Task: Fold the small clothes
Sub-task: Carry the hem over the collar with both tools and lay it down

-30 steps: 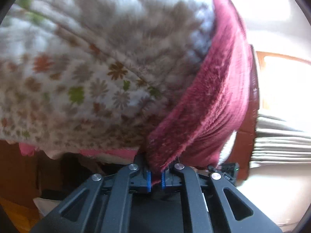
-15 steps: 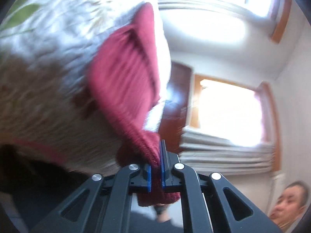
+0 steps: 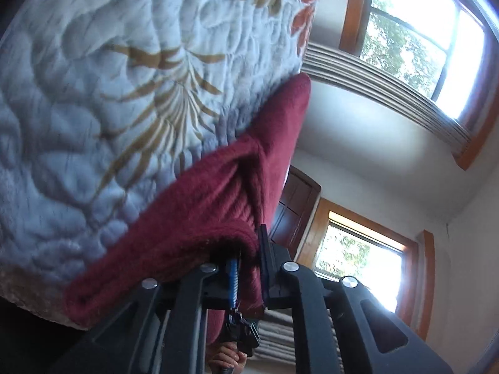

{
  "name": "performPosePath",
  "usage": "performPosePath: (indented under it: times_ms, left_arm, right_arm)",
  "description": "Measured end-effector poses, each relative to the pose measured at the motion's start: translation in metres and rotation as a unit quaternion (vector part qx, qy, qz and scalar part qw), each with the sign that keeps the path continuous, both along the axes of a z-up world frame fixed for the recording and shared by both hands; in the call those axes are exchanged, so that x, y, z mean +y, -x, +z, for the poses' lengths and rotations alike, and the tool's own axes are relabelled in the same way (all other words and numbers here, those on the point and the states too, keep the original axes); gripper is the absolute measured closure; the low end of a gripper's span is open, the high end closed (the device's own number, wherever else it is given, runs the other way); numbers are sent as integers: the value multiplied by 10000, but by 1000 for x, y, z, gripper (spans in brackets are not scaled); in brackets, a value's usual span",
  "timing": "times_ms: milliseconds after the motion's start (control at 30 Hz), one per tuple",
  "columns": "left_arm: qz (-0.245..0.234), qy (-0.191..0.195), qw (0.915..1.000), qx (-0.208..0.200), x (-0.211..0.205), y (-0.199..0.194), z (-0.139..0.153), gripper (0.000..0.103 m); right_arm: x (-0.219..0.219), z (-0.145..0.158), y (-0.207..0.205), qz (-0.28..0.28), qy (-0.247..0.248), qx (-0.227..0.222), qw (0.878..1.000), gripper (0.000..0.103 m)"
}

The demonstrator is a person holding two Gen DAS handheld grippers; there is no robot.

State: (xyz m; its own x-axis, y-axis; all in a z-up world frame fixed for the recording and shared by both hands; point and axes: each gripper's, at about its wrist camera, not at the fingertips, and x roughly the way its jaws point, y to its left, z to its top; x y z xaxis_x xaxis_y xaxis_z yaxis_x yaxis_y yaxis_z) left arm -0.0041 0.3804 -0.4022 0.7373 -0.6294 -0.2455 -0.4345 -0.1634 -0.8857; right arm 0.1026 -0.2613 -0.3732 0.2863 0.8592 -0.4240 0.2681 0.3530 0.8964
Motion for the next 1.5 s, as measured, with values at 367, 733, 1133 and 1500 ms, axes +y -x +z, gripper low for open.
performPosePath:
  times_ms: [367,733,1133,1500]
  left_arm:
    - [-946,-2605,9607,-133,14,-3,99,25]
    - [-2919,-4558,8399,390,-27,-56,80,15]
    - [-3872,-4827,7854,-168,-41,-81,69,66]
    - [-4013,-4719,7835,-483,-46,-89,75,62]
  right_arm:
    - [-17,37,-24,1386,1536,-1092,9722,59]
    - [19,-12,-25,1867,2057,-990,9555,46]
    - [48,-13,-31,1966,2281,-785,9503,92]
    - [60,-18,-34,2036,2530,-780,9426,75]
